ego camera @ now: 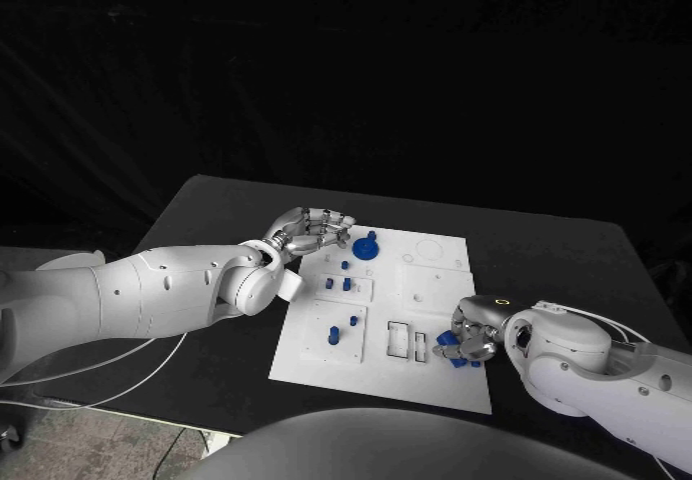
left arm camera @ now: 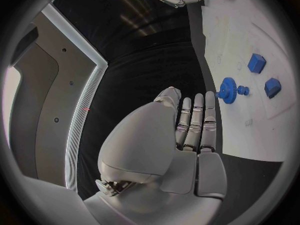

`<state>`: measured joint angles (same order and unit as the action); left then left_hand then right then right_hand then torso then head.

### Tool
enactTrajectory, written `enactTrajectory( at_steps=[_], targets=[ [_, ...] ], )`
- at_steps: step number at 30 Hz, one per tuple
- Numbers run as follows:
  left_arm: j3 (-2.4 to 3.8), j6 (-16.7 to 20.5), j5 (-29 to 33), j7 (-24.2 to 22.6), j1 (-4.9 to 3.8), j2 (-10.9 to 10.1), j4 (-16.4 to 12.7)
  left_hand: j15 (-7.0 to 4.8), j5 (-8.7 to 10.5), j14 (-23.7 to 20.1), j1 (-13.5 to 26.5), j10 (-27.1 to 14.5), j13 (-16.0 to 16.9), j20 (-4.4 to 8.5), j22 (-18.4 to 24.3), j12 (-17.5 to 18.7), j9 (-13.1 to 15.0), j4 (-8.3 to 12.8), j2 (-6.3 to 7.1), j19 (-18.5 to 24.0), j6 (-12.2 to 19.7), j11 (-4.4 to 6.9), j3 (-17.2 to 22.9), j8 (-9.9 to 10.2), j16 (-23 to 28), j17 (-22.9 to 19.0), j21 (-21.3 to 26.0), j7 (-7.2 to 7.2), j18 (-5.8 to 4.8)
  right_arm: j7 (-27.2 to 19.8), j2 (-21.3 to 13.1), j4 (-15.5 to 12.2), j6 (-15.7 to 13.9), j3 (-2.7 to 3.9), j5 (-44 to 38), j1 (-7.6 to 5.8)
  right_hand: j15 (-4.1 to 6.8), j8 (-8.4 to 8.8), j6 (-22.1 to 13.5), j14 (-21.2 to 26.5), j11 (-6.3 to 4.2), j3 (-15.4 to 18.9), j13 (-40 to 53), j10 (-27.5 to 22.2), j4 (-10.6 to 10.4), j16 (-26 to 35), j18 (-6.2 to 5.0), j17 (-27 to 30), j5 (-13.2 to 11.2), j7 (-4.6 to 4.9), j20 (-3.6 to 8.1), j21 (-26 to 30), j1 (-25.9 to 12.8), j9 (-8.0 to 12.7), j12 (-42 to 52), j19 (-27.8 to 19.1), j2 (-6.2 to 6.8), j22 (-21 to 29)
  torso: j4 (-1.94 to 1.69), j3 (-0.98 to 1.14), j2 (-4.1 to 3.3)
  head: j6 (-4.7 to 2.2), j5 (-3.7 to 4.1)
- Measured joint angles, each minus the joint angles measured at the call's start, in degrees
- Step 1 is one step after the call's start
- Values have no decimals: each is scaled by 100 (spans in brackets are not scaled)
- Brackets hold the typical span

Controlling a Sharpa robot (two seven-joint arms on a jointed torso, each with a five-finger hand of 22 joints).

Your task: Assemble the parts on the task board

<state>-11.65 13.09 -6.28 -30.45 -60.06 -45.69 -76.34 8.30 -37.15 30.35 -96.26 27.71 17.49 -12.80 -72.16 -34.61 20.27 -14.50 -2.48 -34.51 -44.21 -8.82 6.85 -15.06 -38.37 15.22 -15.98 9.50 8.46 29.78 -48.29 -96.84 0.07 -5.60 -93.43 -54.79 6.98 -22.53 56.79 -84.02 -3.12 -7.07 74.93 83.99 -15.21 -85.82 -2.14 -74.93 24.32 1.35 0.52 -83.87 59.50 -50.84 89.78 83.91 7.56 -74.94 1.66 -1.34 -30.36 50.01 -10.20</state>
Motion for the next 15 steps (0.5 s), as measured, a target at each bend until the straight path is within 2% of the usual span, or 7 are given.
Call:
enactTrajectory(
  at_steps=[2, 4, 7, 9, 12, 13, 15],
  targets=[
    [1, -4, 0, 3, 1, 2, 2, 14, 0, -14, 1, 0, 0, 0, 0, 0, 0, 0, -1, 0, 0, 0, 0, 0, 0, 0, 0, 0, 0, 0, 12, 2, 31, 4, 6, -2, -1, 16, -9, 0, 1, -27, 0, 0, 13, 0, 0, -2, 550, 5, 0, 0, 99, -4, 0, 0, 8, 0, 0, 0, 0, 0, -1],
    [1, -8, 0, 7, 2, 5, 4, 21, 0, -21, 17, 0, 0, 0, 0, 0, 0, 0, -17, 0, 0, 0, 0, 0, 0, 0, 0, 0, -1, -11, 21, 15, 47, 5, 50, -2, -1, 141, -20, 0, 1, -58, 0, 0, -6, 0, 0, -2, 1069, -1, 0, 0, 147, -514, 0, 0, 29, 0, 1, 0, -1, 0, -7],
    [1, -13, 0, 13, 3, 14, 6, 21, 0, -21, 23, 0, 0, 0, 0, 0, 0, 0, -23, 0, 0, 0, 0, 0, 0, 0, 0, 0, 0, -39, 25, 42, 34, 9, 188, -5, -2, 215, -26, -1, 2, -114, -1, 0, -62, 0, 0, -2, 1839, 3, 0, -2, 209, -799, 0, 0, 92, 0, 1, 1, -1, 0, -10],
    [1, -17, 0, 16, 4, 18, 8, 21, 0, -21, 23, 0, 1, 0, 1, 0, 0, 0, -23, 0, 0, 0, 0, 0, 0, 1, 0, 0, 0, -62, 18, 66, -5, 12, 351, -11, -3, 228, 2, -1, 11, -152, -1, 9, -100, -4, 0, -2, 2183, -24, 0, -57, 231, -799, 0, 0, 113, 1, 1, 2, -1, 0, -14],
    [1, -22, 0, 20, 7, 21, 10, 21, 0, -21, 23, 0, 1, 0, -5, 0, 0, 0, -23, 0, 0, 0, 0, 0, 0, 1, 0, 0, 0, -101, -11, 78, -105, 13, 606, -13, -3, 241, 20, -1, 12, -207, -1, 9, -156, -44, 0, -2, 2508, -39, 0, -121, 238, -790, 0, 0, 120, 1, 1, 3, -1, 0, -27],
    [1, -24, 0, 21, 8, 22, 12, 20, 0, -21, 23, 0, 1, 0, -5, 0, 0, 0, -23, 0, 0, 0, 0, 0, 0, 1, 0, 0, 0, -121, -29, 76, -165, 11, 735, -12, -3, 232, 30, -1, 12, -224, -1, 9, -173, -44, 0, -1, 2575, -29, 0, -134, 238, -716, 0, 0, 121, 1, 1, 3, -1, 0, -31],
    [0, -26, 0, 23, 12, 24, 18, 21, 0, -21, 23, 0, 1, 0, -5, 0, 0, 0, -23, 0, 0, 0, 0, 0, 0, 1, 0, 0, 0, -142, -66, 65, -259, 8, 928, -16, -4, 198, 41, -2, 13, -231, -1, 10, -180, -44, 0, -1, 2608, -19, 0, -134, 238, -337, 0, 0, 120, 1, 1, 3, -1, 0, -38]
  ],
)
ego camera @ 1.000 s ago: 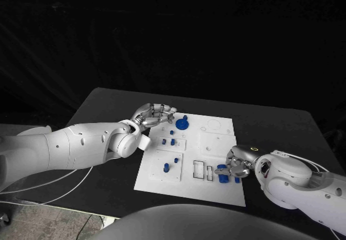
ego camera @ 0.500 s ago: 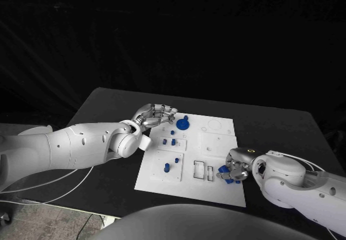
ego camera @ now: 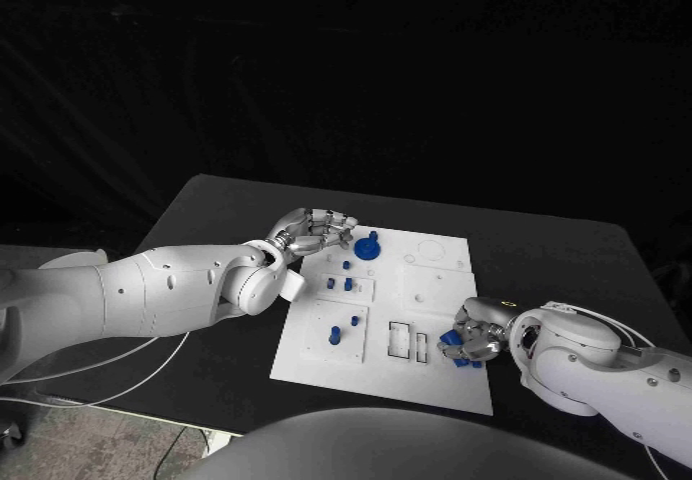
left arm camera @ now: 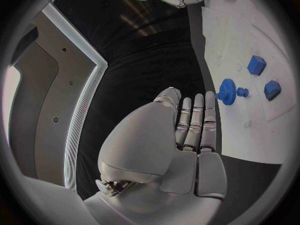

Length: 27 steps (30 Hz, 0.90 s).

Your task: Assemble the parts on the task board

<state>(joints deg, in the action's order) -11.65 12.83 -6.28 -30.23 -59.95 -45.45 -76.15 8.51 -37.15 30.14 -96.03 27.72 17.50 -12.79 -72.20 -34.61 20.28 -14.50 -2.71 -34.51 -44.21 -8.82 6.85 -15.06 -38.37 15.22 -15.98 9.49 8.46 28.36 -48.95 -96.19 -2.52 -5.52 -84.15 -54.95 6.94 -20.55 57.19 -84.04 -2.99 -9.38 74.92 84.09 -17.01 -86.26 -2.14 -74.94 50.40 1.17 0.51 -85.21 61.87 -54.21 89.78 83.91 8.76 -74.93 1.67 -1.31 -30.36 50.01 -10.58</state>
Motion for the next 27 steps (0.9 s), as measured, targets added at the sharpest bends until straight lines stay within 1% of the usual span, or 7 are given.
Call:
enactTrajectory(
  at_steps=[2, 4, 7, 12, 18, 20, 27],
  targets=[
    [-1, -2, 0, 2, 4, 5, 8, 0, 0, 0, 0, 0, 0, 0, 0, 0, 0, 0, 0, 0, 0, 0, 0, 0, 0, 0, 0, 0, 0, -17, -42, -28, -79, -18, 232, -34, 0, 22, 0, 0, 0, -23, 0, 0, -23, 0, 0, 0, 0, 0, 0, 0, -2, 187, 0, 0, -2, 0, -1, 1, 0, 0, -5],
    [-1, -3, 0, 4, 5, 14, 12, 0, 0, 0, 0, 0, 0, 0, 0, 0, 0, 0, 0, 0, 0, 0, 0, 0, 0, 0, 0, 0, 0, -24, -57, -64, -120, -39, 438, -81, 0, 69, 0, 0, 0, -39, 0, 0, -39, 0, 0, 0, -43, 0, 0, 0, -17, 215, 0, 0, -17, 0, -1, 0, 0, 0, -7],
    [-1, -5, 0, 7, 9, 32, 24, 0, 0, 0, 0, 0, 0, 0, 0, 0, 0, 0, 0, 0, 0, 0, 0, 0, 0, 0, 0, 0, 0, -27, -87, -163, -157, -48, 770, -229, 0, 73, 0, 0, 0, -55, 0, 0, -55, 0, 0, 0, -328, 0, 0, 0, -103, 141, 0, 0, -103, 0, -3, -1, 2, 0, -3],
    [0, -8, 0, 14, 10, 49, 35, 0, 0, 0, 0, 0, -11, 0, -11, 0, -6, 15, 0, 0, 0, 0, 15, -22, 0, -6, 0, 0, 0, 1, -105, -292, -190, -25, 1310, -466, -1, 230, 0, 1, 0, -82, -1, 0, -79, 0, 0, 1, -845, 0, 0, 0, -215, 135, 0, 0, -215, 1, -2, -4, 2, 0, 3],
    [1, -11, 1, 24, 11, 58, 39, 0, 0, 0, 0, 0, -11, 0, -11, 0, -6, 15, 0, 0, 0, 0, 15, -22, 0, -5, 0, 0, 0, 95, 26, -266, -150, -34, 1855, -528, -41, 380, -20, 4, 2, -154, -1, -2, -48, 0, 0, 1, -1365, 19, -44, 26, -321, 209, 0, 0, -321, 1, 2, -6, -3, 0, -10],
    [1, -11, 1, 27, 12, 59, 40, 0, 0, 0, 0, 0, -10, 0, -11, 0, -6, 15, 0, 0, 0, 0, 15, -22, 0, -5, 0, 0, 0, 127, 72, -225, -126, -34, 1959, -530, -80, 423, -48, 3, 20, -369, -1, -20, 167, 0, 1, 1, -1568, 45, -43, 36, -343, 238, 0, 1, -344, 1, 3, -6, -4, 0, -15],
    [1, -14, 1, 37, 12, 72, 61, 0, 0, 0, 0, 0, -10, 0, -18, 0, -6, 15, 0, 0, 0, 0, 15, -22, 0, -5, 0, 0, 0, 245, 278, -65, -29, -35, 2181, -512, -80, 507, -40, 2, 44, -353, -1, -4, 184, 0, 0, 2, -2074, 71, -85, 36, -448, 242, 0, 1, -448, 2, 7, -4, -8, 0, -17]
  ],
)
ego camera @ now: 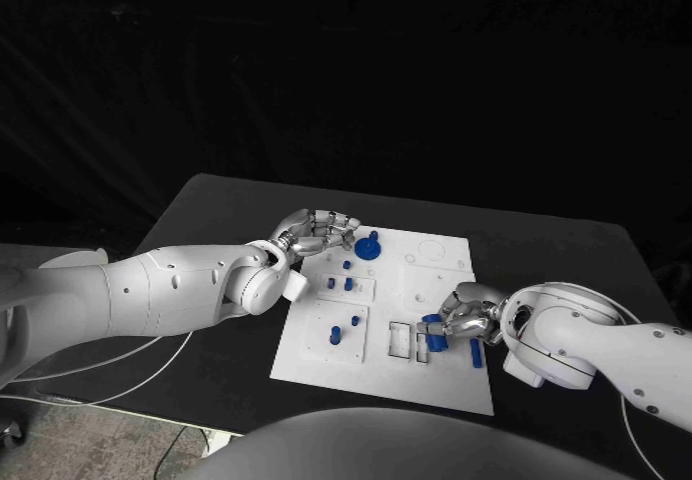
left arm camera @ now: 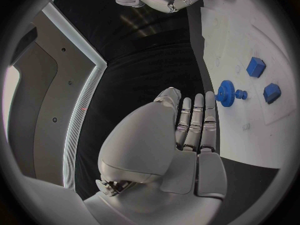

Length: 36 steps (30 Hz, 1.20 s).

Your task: Assemble the parts on the task board

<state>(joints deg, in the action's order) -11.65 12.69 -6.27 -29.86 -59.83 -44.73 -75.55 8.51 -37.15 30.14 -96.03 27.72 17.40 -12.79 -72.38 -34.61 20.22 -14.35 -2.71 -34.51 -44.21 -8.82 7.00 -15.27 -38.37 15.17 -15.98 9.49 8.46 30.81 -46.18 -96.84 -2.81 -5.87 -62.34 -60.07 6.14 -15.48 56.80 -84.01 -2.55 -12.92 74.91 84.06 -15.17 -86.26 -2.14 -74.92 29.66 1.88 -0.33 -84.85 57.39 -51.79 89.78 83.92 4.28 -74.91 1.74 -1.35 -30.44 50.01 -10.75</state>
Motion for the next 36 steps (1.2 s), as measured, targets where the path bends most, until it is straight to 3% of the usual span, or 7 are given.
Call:
enactTrajectory(
  at_steps=[3, 9, 22, 31, 36],
  targets=[
    [-2, -3, 0, 5, 1, 14, 7, 0, 0, 0, 0, 0, 0, 0, 0, 0, 0, 0, 0, 0, 0, 0, 0, 0, 0, 0, 0, 0, 0, 54, 110, 63, 46, 0, 52, 26, -40, 45, -7, 0, 17, -136, 0, -16, 184, 22, 0, 0, -306, 15, 0, 32, -59, 22, 0, 0, -57, 0, -1, 0, -2, 0, 9],
    [-1, -10, 0, 12, 1, 26, 14, 0, 0, 0, 0, 0, 0, 0, 0, 0, 1, 0, 0, 0, 0, 0, 0, 0, 0, 0, 0, 0, 0, 164, 313, 190, 164, -1, 112, 65, -40, 96, 7, 0, 37, -140, 0, 3, 189, 22, -1, 1, -578, 43, -20, 32, -231, 18, 0, 20, -118, 0, -1, 3, -3, 0, 16],
    [0, -20, 0, 33, 2, 35, 20, 0, 0, 0, 0, 0, -2, 0, 1, 0, 1, 0, 0, 0, 0, 0, 0, 0, 0, 1, 0, 0, 0, 300, 501, 282, 330, -1, 154, 93, -40, 132, 58, 0, 36, 26, 0, 4, 37, 22, 0, 1, -907, 33, -20, 32, -475, 2, 0, 20, -167, 1, -1, 3, 1, 0, 13],
    [-1, -34, 0, 52, 2, 54, 26, 0, 0, 0, 0, -20, -11, 21, -12, 0, -6, 0, 0, 21, 0, -20, 0, 0, 0, -6, 0, 0, -1, 325, 564, 317, 356, 3, 162, 93, -40, 197, 120, 0, 36, 250, 0, 4, -121, 44, 0, 0, -1631, 12, -19, 33, -809, -44, 0, 20, -319, -4, -1, 2, 2, 0, 28],
    [1, -40, 0, 60, 3, 54, 34, 0, 0, 0, 0, -21, -11, 21, -12, 0, -5, 0, 0, 21, 0, -21, 0, 0, 0, -6, 0, 0, 0, 330, 591, 341, 359, 6, 168, 89, -40, 226, 124, 0, 36, 332, -1, 4, -142, 66, 0, -3, -1883, 8, -19, 67, -924, -61, 0, 20, -393, -3, -1, 2, 3, 0, 18]
  ],
)
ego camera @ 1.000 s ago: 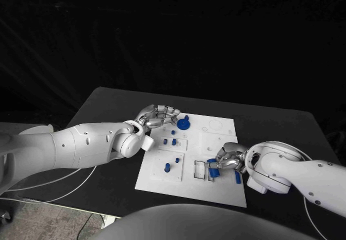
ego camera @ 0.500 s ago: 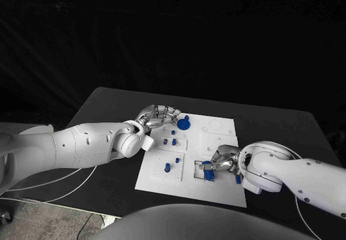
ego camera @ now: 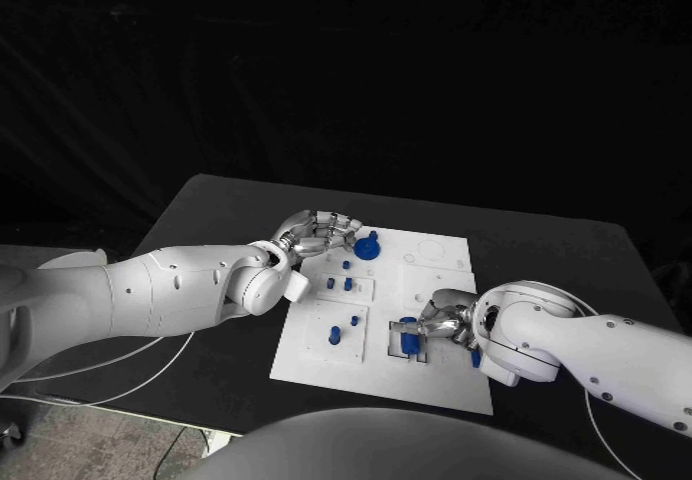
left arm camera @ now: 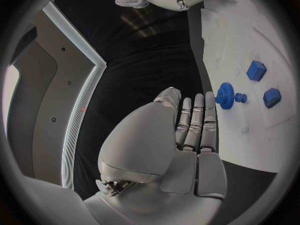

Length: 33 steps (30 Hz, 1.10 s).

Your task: Assemble the parts on the task board

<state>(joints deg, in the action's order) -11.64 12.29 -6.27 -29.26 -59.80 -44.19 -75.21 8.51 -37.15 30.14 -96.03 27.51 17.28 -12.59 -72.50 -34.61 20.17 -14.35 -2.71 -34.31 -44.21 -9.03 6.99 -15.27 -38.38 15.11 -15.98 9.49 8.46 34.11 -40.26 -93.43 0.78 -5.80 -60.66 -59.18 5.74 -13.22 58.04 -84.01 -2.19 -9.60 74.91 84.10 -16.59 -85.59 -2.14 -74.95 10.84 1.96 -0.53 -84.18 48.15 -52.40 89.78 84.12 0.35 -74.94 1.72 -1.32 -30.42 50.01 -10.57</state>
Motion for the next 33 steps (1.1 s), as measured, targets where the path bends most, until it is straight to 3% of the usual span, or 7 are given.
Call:
enactTrajectory(
  at_steps=[7, 14, 24, 33],
  targets=[
    [0, -9, 0, 10, 0, 9, 14, 0, 0, 0, 0, 0, 0, 0, 1, 0, 0, 0, 0, 0, 0, 0, 0, 0, 0, 0, 0, 0, -1, 2, 27, 17, 4, 0, 9, 0, 0, 28, 4, 0, 0, 186, 0, 0, 7, 0, 0, 1, -390, 2, 0, 22, -149, -28, 0, 0, -25, 1, 0, -1, 1, 0, -8],
    [-2, -20, 0, 19, 1, 21, 28, 0, 0, 0, 0, 0, -5, 0, -8, 0, 0, -16, 0, 0, 0, 0, 16, 0, 0, 0, 0, 0, 0, 2, 33, 15, 16, 0, 16, 1, 0, 50, 23, 0, 0, 324, 0, 0, 35, 0, 0, 1, -686, 17, 0, 22, -208, -45, 0, 0, 34, 1, 2, -1, -1, 0, -13],
    [-1, -34, 0, 31, 14, 23, 35, 0, 0, 0, 0, 0, -5, 0, -8, 0, 1, -16, 0, 0, 0, 0, 16, 0, 0, 1, 0, 0, 0, -41, -35, 10, -17, -4, 23, 3, 0, 50, 22, 0, 0, 445, 0, 0, 62, 22, 0, 2, -625, 17, 0, 43, -150, -69, 0, 0, 135, 2, 6, 3, 1, 0, -30],
    [-1, -42, 0, 37, 34, 22, 37, 0, 0, 0, 0, 0, -8, 0, -15, 0, -4, -16, 0, 0, 0, 0, 16, -23, 0, -4, 0, 0, -1, -482, -319, -248, -412, 0, 9, -30, 0, 73, 10, 0, 0, 560, 0, 0, 374, 22, 0, 3, -329, 29, 1, 43, 577, -175, 0, 0, 134, 2, 3, 3, 5, 0, -52]
  ],
)
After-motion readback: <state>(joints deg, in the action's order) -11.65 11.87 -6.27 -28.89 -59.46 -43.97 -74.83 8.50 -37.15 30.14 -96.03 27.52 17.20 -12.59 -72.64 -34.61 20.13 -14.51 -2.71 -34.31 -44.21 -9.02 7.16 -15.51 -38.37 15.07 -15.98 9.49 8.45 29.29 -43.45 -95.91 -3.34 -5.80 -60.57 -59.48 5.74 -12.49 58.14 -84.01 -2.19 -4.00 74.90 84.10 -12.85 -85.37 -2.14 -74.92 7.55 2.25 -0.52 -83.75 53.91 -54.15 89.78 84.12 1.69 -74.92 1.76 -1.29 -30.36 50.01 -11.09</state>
